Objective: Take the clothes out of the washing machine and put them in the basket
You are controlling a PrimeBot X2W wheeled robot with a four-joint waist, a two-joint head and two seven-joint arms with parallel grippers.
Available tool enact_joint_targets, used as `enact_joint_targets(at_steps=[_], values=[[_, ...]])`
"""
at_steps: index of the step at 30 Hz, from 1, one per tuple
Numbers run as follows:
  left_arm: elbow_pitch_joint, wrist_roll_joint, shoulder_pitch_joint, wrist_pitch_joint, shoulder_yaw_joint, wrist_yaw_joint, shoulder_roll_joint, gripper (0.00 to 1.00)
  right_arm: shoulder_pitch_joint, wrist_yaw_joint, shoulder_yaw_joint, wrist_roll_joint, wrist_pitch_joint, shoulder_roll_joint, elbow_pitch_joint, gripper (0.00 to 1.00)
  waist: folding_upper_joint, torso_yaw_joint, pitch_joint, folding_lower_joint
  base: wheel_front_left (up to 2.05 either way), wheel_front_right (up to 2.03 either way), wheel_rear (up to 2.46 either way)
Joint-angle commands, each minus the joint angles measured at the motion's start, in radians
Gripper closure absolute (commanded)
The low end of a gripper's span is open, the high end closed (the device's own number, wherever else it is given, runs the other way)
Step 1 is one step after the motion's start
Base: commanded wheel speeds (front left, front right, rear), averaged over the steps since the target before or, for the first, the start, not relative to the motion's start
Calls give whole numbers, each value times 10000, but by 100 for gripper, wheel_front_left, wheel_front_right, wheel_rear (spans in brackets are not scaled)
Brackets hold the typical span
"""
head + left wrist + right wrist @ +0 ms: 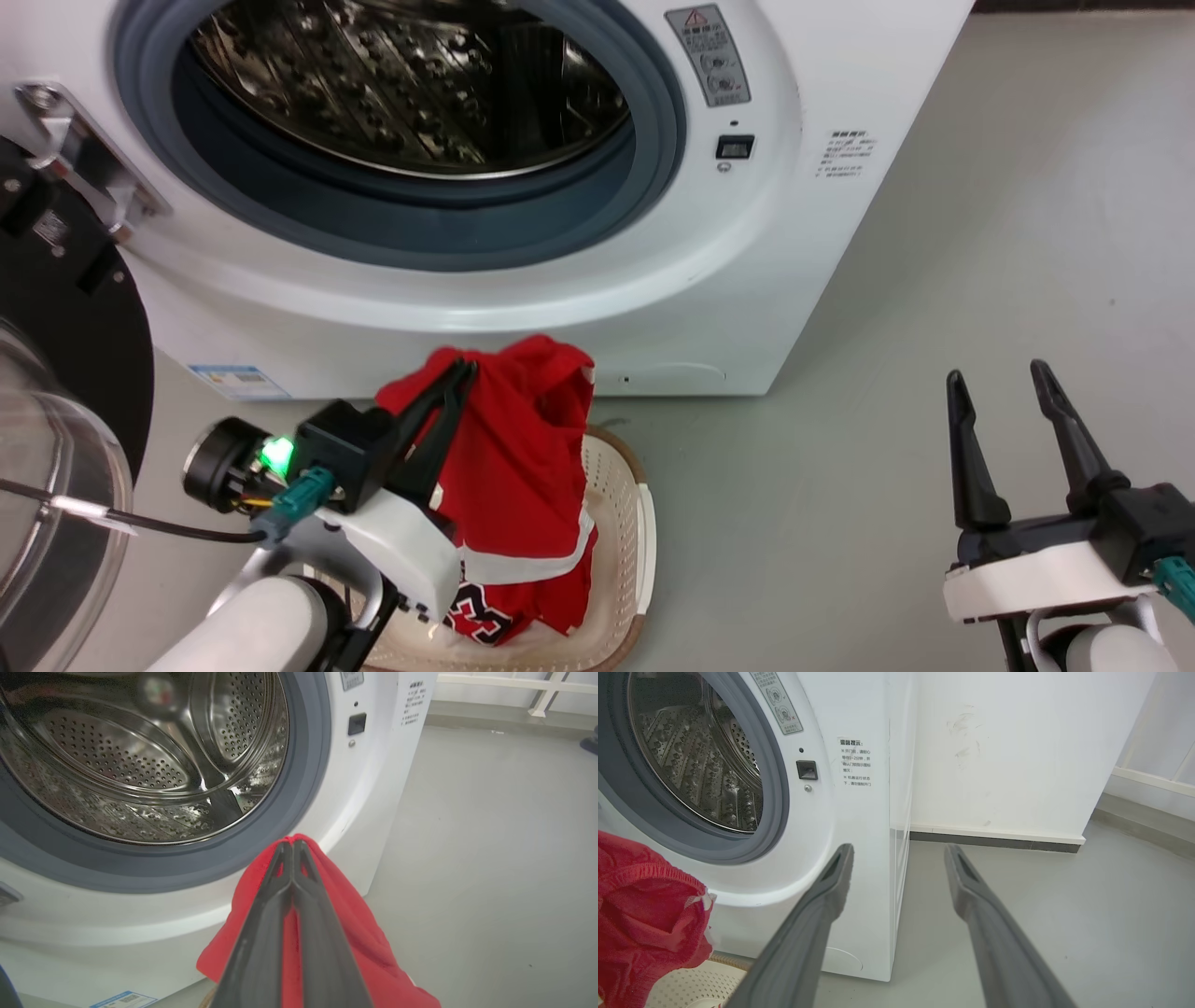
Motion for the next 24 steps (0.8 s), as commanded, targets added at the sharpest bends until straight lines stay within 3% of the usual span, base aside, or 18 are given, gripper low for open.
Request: enact_joint_targets(at_steps=[1, 10, 24], values=[[152, -1, 107, -26, -61, -89, -3, 100, -145, -7, -9, -45, -24, 3, -36, 0, -1, -16, 341, -1, 0, 0, 0], [3131, -226, -461, -286, -677, -1226, -600, 100, -932, -7, -48, -6, -24, 4, -226, 0, -1, -290, 2013, -1, 0, 0, 0], [9044, -67, -2986, -528, -1470, -2888, -2386, 100, -2243, -7, -101, 325, -25, 8, -560, 0, -1, -860, 4696, -1, 0, 0, 0]])
